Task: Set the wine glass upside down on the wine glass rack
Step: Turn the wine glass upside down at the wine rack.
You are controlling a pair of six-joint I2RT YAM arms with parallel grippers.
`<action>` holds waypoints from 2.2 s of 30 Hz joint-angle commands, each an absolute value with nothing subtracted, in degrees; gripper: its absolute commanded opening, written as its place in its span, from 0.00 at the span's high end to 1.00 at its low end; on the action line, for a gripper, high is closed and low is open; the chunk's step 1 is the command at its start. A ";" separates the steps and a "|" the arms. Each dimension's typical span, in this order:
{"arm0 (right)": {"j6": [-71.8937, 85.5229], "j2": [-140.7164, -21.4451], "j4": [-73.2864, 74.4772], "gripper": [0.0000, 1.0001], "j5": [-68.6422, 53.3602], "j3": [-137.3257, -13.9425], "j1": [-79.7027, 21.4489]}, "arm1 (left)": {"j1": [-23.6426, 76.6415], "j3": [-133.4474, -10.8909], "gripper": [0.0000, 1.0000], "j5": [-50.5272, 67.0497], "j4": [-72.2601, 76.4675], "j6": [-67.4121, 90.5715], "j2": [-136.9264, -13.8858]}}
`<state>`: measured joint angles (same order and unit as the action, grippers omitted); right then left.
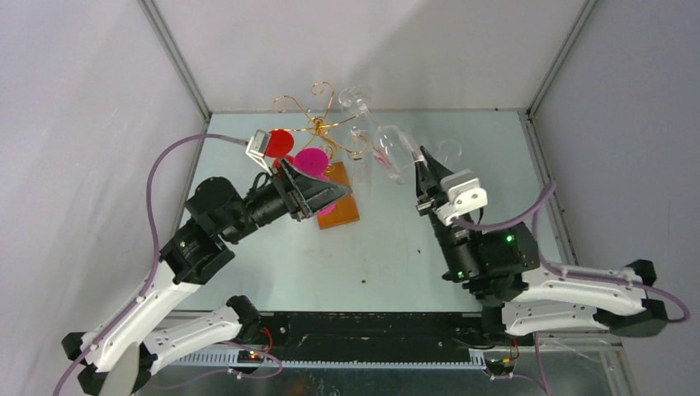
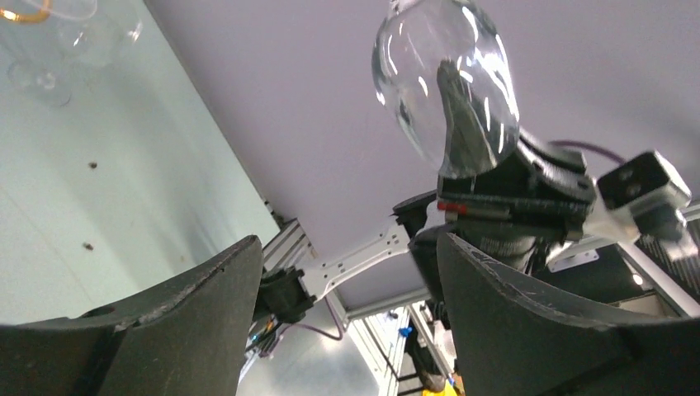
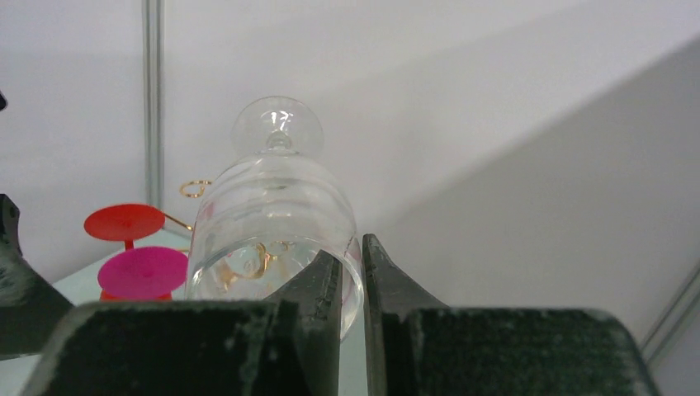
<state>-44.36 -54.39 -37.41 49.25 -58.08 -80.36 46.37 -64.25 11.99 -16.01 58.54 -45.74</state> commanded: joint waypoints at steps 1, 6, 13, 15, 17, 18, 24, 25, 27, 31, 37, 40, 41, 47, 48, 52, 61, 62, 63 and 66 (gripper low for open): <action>-63.98 -58.44 -70.91 1.00 55.09 -58.47 -85.53 | 46.74 -65.45 0.18 8.27 -7.02 61.88 -45.19; -64.88 -61.42 -78.60 1.00 55.03 -58.45 -88.19 | 46.70 -65.95 0.21 8.06 -1.52 63.95 -46.68; -63.72 -64.42 -84.97 1.00 53.37 -58.44 -91.69 | 46.75 -64.51 0.25 6.83 8.69 67.08 -47.74; -62.50 -64.87 -85.13 1.00 53.54 -58.45 -92.69 | 46.71 -65.08 0.25 7.57 10.35 67.79 -49.14; -61.51 -65.48 -85.23 1.00 53.80 -58.45 -93.53 | 46.69 -66.70 0.25 8.66 10.90 67.80 -50.57; -61.34 -65.98 -85.33 1.00 53.88 -58.45 -93.92 | 46.70 -67.87 0.25 8.99 11.10 67.71 -51.08; -58.70 -67.25 -85.73 1.00 53.28 -58.45 -95.56 | 47.11 -67.31 0.29 8.56 15.13 69.85 -52.90; -58.70 -67.38 -85.71 1.00 53.23 -58.49 -95.86 | 47.15 -67.27 0.30 8.53 15.61 70.20 -53.28; -58.62 -67.81 -85.84 1.00 53.10 -58.46 -96.38 | 47.31 -67.76 0.33 8.65 16.00 70.17 -53.88; -58.18 -68.46 -86.04 1.00 53.26 -58.53 -96.54 | 47.64 -68.23 0.41 8.20 16.93 70.43 -54.49; -57.91 -69.02 -86.09 1.00 53.92 -58.45 -97.05 | 47.99 -66.18 0.58 5.67 19.26 71.34 -53.81; -58.06 -69.09 -86.09 1.00 53.76 -58.45 -97.10 | 48.12 -64.81 0.59 4.74 21.86 72.10 -53.84; -58.08 -69.13 -86.11 1.00 53.65 -58.45 -97.18 | 48.18 -64.66 0.58 4.83 23.22 72.50 -54.11; -58.24 -69.51 -86.08 1.00 52.60 -58.45 -98.26 | 48.25 -64.84 0.54 6.12 26.39 73.85 -55.13; -58.29 -69.56 -86.10 1.00 52.40 -58.45 -98.52 | 48.25 -64.57 0.54 5.97 26.73 74.02 -55.05; -58.69 -69.83 -86.12 1.00 52.14 -58.45 -99.26 | 48.26 -64.17 0.55 5.52 28.04 74.51 -54.86; -58.34 -69.44 -86.10 1.00 52.57 -57.64 -100.05 | 48.25 -62.23 0.66 5.32 29.86 75.26 -53.16; -58.30 -69.50 -86.07 1.00 52.45 -57.65 -100.03 | 48.32 -62.18 0.67 5.21 29.85 75.31 -53.04; -58.21 -69.51 -86.10 1.00 52.42 -57.61 -99.98 | 48.29 -62.26 0.68 5.19 29.87 75.27 -52.88; -57.75 -69.65 -86.23 1.00 52.30 -57.58 -99.61 | 48.46 -62.46 0.59 5.78 30.00 75.21 -52.82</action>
<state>-58.48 -69.76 -82.37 52.77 -57.43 -99.68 47.90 -61.60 5.93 25.82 74.78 -54.35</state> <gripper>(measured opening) 0.126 0.354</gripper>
